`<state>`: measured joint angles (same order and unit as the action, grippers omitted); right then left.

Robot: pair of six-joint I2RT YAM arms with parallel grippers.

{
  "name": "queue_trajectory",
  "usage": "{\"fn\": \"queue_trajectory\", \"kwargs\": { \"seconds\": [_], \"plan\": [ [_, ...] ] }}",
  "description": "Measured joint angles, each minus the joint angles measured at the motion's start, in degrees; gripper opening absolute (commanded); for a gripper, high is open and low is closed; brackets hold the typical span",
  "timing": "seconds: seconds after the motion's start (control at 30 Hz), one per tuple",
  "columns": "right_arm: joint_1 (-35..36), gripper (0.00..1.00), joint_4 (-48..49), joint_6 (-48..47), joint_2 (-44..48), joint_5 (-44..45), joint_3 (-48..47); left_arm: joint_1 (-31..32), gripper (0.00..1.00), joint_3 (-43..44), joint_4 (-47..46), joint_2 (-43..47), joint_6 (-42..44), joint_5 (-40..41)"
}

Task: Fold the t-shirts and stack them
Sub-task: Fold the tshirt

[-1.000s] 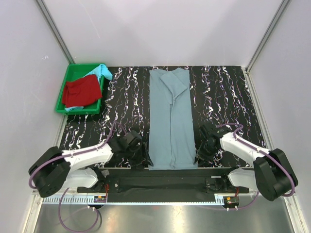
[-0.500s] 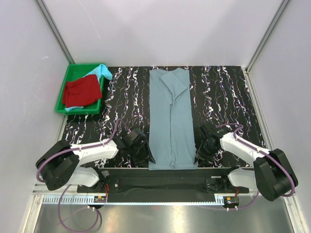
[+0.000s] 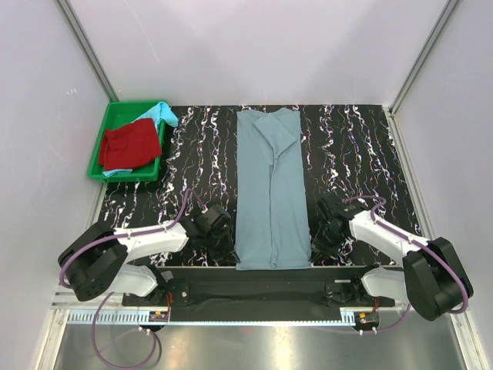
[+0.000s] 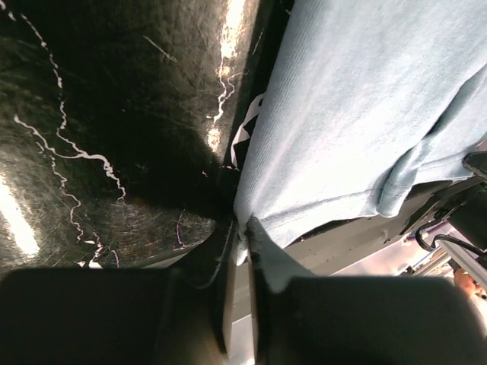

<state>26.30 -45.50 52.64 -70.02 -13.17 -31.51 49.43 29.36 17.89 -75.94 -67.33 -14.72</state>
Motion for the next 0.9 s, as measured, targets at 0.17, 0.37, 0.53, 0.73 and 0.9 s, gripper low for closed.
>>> {"fn": "queue_trajectory", "kwargs": {
  "seconds": [0.17,0.37,0.53,0.73,0.9],
  "plan": [
    [0.0,0.00,1.0,0.0,1.3,-0.3,0.0,0.0,0.00,0.2,0.0,0.0,0.8,0.0],
    [0.0,0.00,1.6,-1.2,3.8,-0.4,-1.7,0.0,0.00,2.5,2.0,0.6,1.7,0.2],
    [0.0,0.00,1.7,-3.8,2.6,0.1,-8.0,-0.4,0.00,9.1,4.2,0.7,3.5,1.1],
    [-1.9,0.00,1.3,-8.0,-5.0,0.7,-18.6,-6.5,0.00,19.5,5.2,-3.4,7.7,1.0],
    [-5.7,0.00,0.8,-12.1,-14.7,1.8,-28.5,-14.7,0.00,26.5,6.1,-10.2,12.6,-1.0]
  ]
}}
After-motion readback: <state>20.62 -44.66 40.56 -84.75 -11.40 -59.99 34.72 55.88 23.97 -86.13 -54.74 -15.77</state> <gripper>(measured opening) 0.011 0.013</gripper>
